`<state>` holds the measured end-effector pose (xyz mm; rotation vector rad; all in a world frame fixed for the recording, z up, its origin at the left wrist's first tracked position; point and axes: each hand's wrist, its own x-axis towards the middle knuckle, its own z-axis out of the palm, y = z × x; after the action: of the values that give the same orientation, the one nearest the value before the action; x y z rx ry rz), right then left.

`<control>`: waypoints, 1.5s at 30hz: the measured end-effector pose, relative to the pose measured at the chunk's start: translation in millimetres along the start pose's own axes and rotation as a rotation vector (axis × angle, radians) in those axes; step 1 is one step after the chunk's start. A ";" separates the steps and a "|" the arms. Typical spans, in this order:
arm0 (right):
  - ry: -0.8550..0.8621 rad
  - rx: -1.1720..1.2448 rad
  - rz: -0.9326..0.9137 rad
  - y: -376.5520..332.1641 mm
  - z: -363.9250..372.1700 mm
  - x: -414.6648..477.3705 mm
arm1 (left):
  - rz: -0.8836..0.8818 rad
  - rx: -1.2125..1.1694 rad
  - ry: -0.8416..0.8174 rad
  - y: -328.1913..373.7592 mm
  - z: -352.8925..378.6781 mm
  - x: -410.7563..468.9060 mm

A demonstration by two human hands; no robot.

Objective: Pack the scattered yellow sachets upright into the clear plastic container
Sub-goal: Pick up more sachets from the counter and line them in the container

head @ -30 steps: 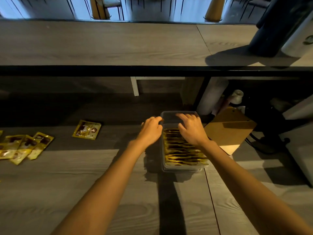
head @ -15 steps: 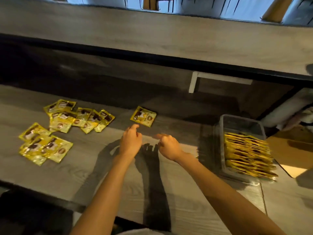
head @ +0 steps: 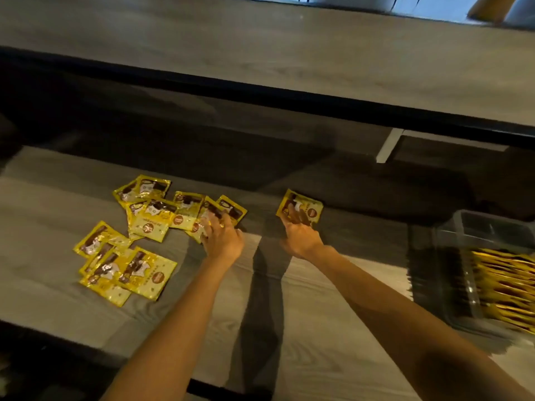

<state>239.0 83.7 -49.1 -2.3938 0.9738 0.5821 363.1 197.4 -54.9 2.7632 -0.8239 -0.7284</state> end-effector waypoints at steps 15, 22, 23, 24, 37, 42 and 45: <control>0.417 0.127 0.125 25.3 33.9 -43.3 | 0.528 -0.040 0.012 -4.0 52.0 -36.7; 0.463 0.125 0.250 54.1 51.6 -82.3 | 0.511 -0.194 -0.028 16.4 67.9 -61.8; 0.464 0.110 0.262 57.9 53.8 -87.5 | 0.512 -0.205 -0.051 19.6 69.1 -65.1; 0.458 0.092 0.271 61.5 55.9 -92.8 | 0.517 -0.215 -0.077 22.6 71.6 -68.1; 0.588 0.304 0.503 111.2 60.7 -119.6 | 0.403 -0.129 -0.153 63.5 78.8 -92.3; 0.476 0.373 0.631 121.9 56.3 -112.1 | 0.374 -0.053 -0.208 70.4 81.0 -97.3; 0.502 0.454 0.605 127.1 52.4 -112.3 | 0.313 -0.101 -0.194 79.3 83.9 -105.1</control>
<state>62.3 92.8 -64.0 -1.8442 1.8459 -0.0757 207.5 187.6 -62.1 2.4225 -1.1870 -0.9529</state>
